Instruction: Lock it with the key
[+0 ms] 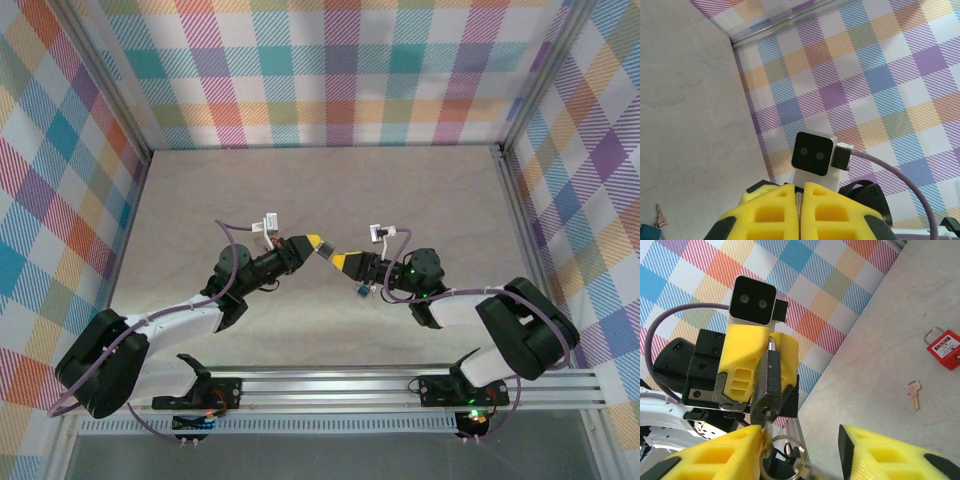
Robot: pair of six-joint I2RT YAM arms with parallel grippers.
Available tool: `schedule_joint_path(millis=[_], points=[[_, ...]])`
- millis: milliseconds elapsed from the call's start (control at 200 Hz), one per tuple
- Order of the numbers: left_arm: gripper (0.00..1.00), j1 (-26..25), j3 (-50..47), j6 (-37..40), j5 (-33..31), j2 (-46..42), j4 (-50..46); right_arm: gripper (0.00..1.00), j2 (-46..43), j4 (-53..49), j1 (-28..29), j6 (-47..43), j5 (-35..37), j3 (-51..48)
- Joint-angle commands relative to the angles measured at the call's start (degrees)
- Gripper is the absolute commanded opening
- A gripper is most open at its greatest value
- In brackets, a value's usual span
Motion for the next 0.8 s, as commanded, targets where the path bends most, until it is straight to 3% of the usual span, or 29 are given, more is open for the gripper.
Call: schedule_joint_path(millis=[0, 205, 675, 795], points=[[0.0, -0.51, 0.5, -0.19, -0.06, -0.14, 5.48, 0.43, -0.34, 6.49, -0.29, 0.94, -0.99, 1.69], [0.0, -0.51, 0.2, -0.18, -0.23, 0.12, 5.96, 0.42, -0.45, 6.49, -0.34, 0.98, -1.12, 1.97], [0.0, -0.51, -0.6, -0.49, -0.5, -0.4, 6.62, 0.18, -2.07, 6.49, -0.26, 0.84, -1.61, 1.9], [0.0, -0.51, -0.86, -0.54, -0.69, -0.53, 6.71, 0.18, -2.1, 6.49, -0.25, 0.94, -1.62, 1.91]])
